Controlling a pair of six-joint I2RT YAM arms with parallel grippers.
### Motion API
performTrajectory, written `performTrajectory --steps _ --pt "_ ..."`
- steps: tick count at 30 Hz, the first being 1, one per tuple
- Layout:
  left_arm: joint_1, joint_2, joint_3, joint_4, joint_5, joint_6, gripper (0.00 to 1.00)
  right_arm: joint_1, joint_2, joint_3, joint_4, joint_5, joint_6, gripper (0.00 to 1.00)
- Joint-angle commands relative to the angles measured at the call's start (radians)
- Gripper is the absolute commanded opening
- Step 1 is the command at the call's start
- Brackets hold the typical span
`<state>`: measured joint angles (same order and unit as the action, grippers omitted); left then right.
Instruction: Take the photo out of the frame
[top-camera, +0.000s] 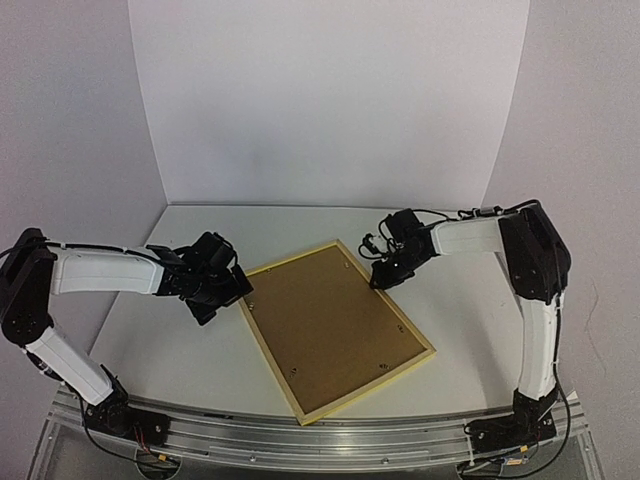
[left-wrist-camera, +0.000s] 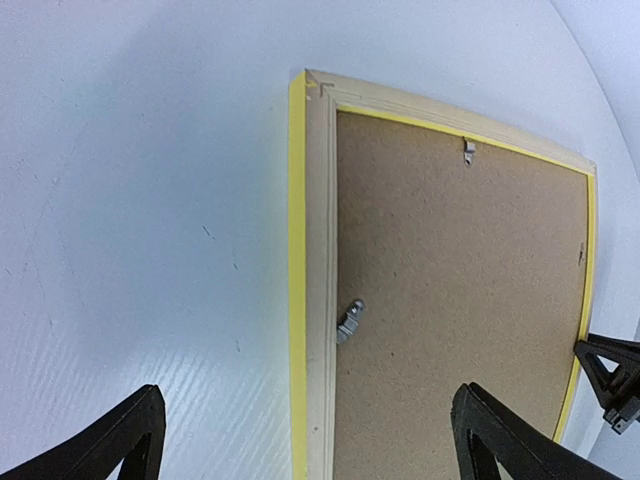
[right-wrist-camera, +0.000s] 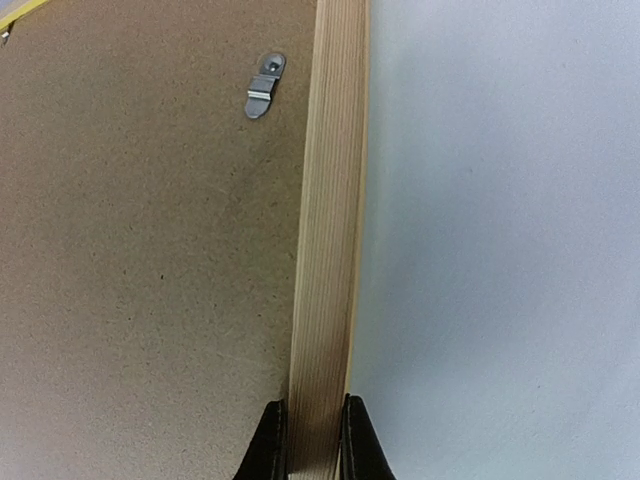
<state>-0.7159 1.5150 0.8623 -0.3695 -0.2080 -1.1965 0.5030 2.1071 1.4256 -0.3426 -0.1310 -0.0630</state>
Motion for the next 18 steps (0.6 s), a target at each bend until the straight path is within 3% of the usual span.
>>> performTrajectory --steps 1,8,13,18 --pt "0.058 -0.011 -0.011 0.003 0.029 0.083 0.99 0.006 0.067 0.107 -0.151 -0.077 -0.243 0.00" --pt "0.085 0.074 0.103 -0.043 0.027 0.267 1.00 0.001 0.164 0.253 -0.262 -0.115 -0.574 0.00" --pt "0.095 0.136 0.207 -0.058 0.067 0.442 1.00 0.002 0.227 0.367 -0.310 -0.135 -0.721 0.00" --pt "0.102 0.247 0.293 -0.060 0.194 0.587 1.00 0.001 0.281 0.448 -0.334 -0.166 -0.837 0.00"
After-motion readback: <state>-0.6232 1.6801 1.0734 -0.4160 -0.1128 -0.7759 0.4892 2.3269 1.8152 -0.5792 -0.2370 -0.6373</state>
